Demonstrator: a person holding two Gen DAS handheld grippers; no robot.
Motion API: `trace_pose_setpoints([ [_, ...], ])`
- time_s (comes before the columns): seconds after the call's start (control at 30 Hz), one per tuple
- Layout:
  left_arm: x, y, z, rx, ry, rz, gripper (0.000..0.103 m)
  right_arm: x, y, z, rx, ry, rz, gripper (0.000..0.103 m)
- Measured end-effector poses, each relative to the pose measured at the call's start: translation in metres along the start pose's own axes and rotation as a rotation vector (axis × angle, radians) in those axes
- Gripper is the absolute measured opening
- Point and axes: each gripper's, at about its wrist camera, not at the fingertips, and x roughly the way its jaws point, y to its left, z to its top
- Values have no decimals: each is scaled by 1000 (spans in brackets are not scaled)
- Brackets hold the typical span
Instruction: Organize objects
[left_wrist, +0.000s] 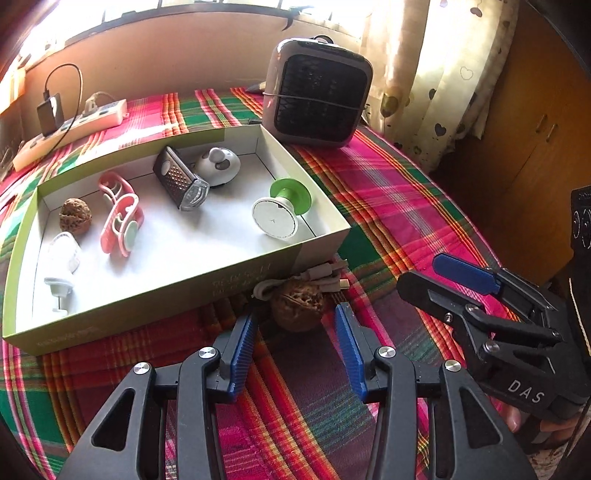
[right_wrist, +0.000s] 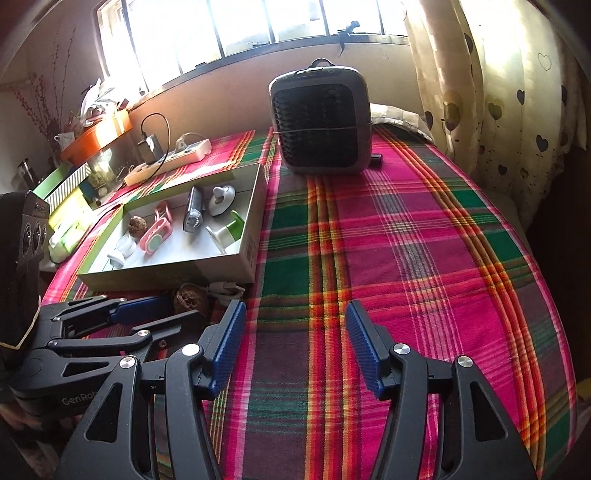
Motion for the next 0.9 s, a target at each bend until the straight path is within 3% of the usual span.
trace_pose_setpoints([
  [0.23,6,-3,7,-16,-2,46,42,4,-2,2,0,13,1,57],
  [0.43,6,-2,8,-31,1,42,42,7,0,3,-12,21,4,57],
  [0.73,1,7,3,-59,-6,34,30,10,4,4,-28,29,13,57],
  [0.9,-5,14,-4,-65,-10,37,29,12,12,6,-56,35,40,57],
])
